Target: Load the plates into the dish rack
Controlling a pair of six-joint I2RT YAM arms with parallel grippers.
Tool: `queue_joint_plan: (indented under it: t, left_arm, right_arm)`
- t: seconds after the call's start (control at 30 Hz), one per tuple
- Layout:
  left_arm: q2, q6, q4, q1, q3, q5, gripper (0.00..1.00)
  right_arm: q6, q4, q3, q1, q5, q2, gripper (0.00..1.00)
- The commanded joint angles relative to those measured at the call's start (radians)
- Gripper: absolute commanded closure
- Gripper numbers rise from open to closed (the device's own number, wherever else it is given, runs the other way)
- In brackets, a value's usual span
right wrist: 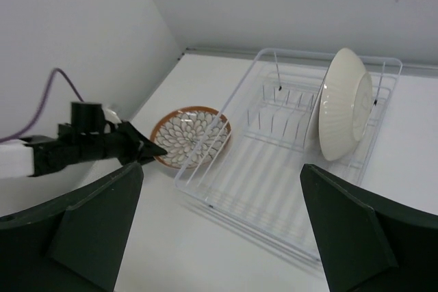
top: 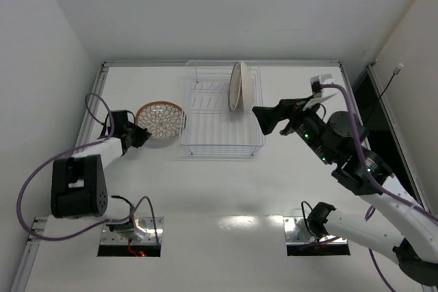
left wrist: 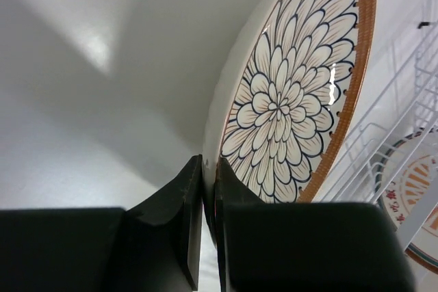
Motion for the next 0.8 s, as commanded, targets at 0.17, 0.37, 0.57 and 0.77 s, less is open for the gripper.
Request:
queue_joint_plan:
  t: [0.17,0.37,0.57,0.77]
  left_arm:
    - [-0.399,0.031,-0.277,0.055,0.150,-0.239,1.00]
    - [-0.475,0.129,-0.408,0.055,0.366,-0.172,1.00]
    - [-0.473,0.210,-0.426,0.055,0.451,0.119,1.00]
    - [-0.435,0.250,-0.379,0.074,0.409,0.434,1.00]
  right_arm:
    - [0.031,0.011,-0.010,-0.001,-0.070,0.110,0.01]
    - [0.075,0.123,-0.030,-0.010,-0.223,0.225,0.01]
    - [0.112,0.265,-0.010,-0.019,-0.388,0.367,0.01]
    - [0.143,0.322,0.063,-0.076,-0.511,0.534,0.11]
